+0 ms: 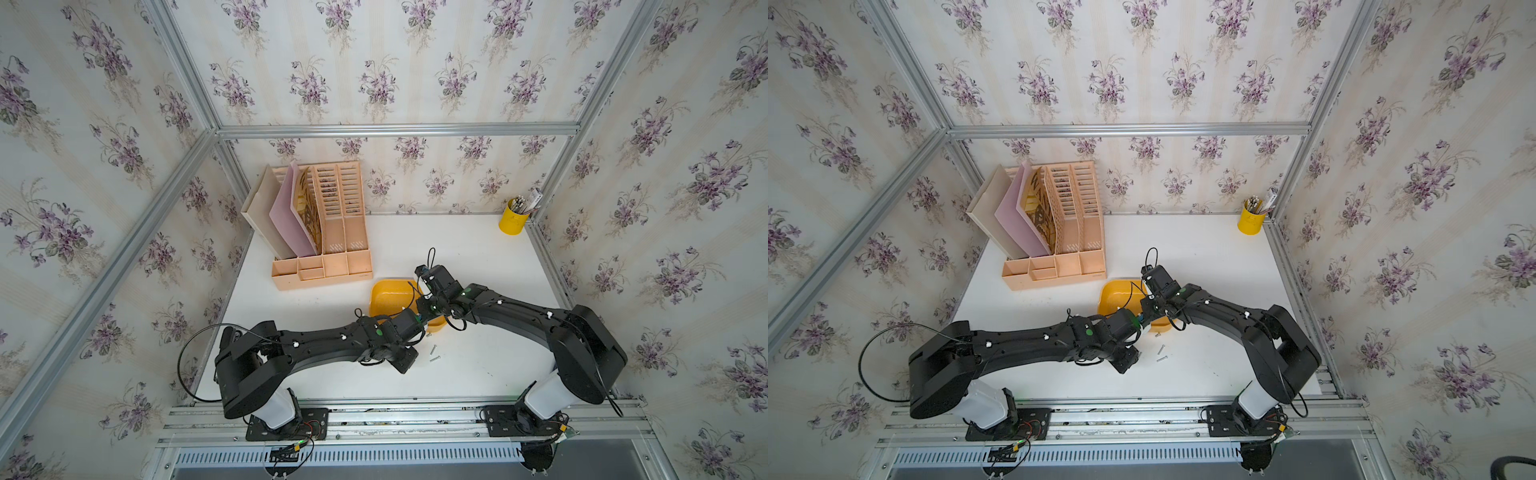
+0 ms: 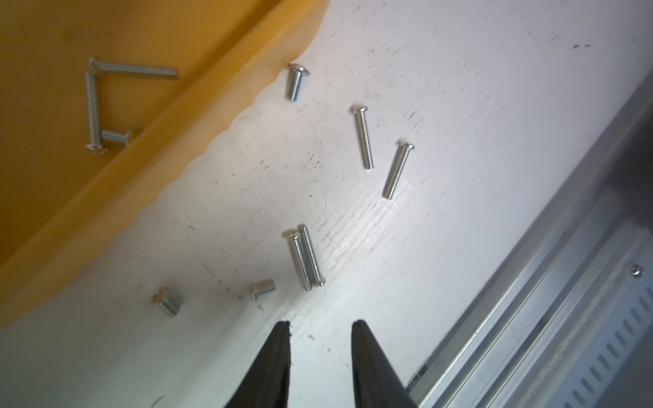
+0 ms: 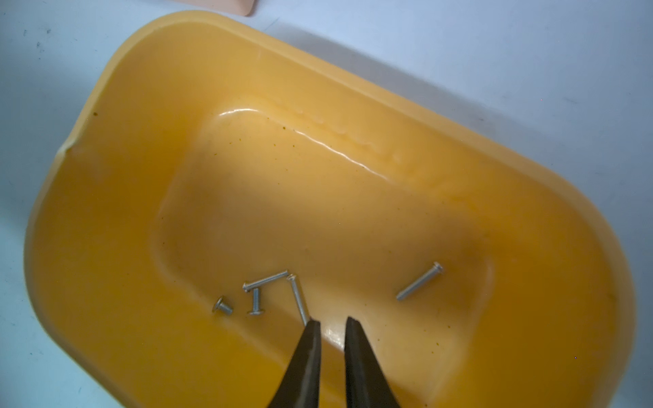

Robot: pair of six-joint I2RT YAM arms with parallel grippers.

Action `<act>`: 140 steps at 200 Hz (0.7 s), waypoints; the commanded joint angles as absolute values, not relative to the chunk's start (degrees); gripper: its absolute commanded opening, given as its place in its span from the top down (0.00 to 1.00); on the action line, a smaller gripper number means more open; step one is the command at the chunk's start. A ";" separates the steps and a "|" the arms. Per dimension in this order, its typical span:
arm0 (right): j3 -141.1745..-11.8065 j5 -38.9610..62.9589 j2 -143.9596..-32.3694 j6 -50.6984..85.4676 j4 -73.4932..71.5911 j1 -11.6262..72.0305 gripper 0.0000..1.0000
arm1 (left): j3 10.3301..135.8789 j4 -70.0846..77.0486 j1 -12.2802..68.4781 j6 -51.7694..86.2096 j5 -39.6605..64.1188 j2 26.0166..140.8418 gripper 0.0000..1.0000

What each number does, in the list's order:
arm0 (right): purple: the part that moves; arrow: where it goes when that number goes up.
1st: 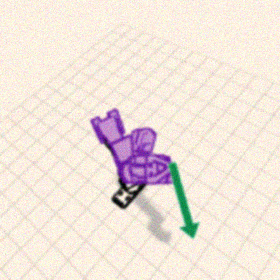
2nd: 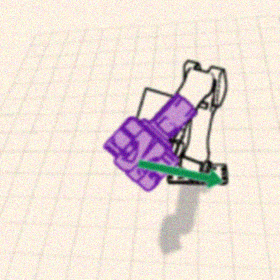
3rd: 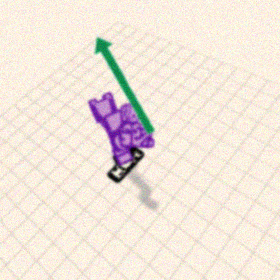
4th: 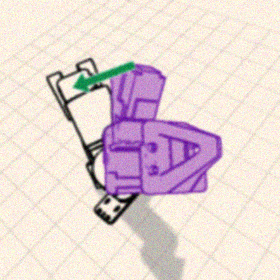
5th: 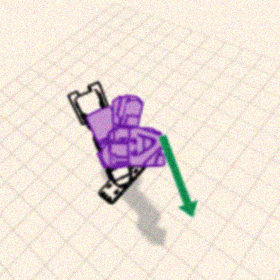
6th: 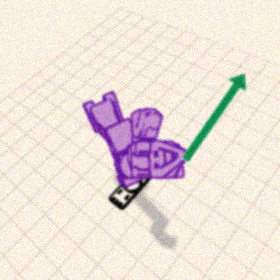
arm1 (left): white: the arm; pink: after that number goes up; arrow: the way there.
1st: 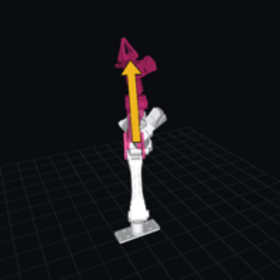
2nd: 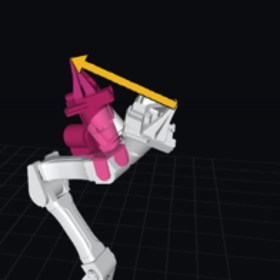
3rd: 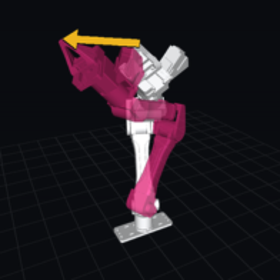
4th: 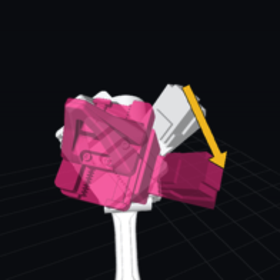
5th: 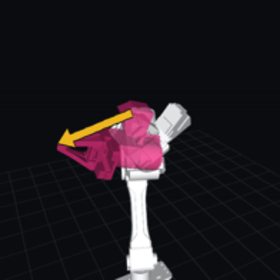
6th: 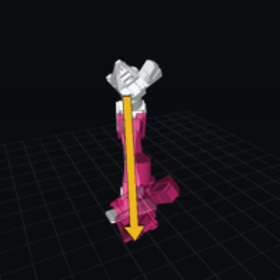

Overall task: Put the screws on the desktop into the storage box
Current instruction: Place the screw in the storage box, then pick up the screw from the center of the board.

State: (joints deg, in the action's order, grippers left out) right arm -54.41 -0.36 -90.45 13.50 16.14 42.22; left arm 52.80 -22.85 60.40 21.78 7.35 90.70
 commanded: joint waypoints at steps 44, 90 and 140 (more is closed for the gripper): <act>-53.33 -1.19 -86.92 13.78 17.62 42.19 0.80 | 55.32 -20.96 60.24 20.07 4.92 94.93 0.72; -52.67 -1.71 -84.87 13.88 17.77 42.10 0.80 | 57.24 -21.87 60.24 19.18 5.15 98.08 0.76; -52.03 -1.67 -84.33 13.97 16.98 41.84 0.79 | 56.79 -22.71 60.29 19.06 3.53 98.65 0.79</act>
State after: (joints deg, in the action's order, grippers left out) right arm -52.34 -5.89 -84.23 13.17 17.85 41.93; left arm 56.82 -24.60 60.36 18.44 5.21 98.04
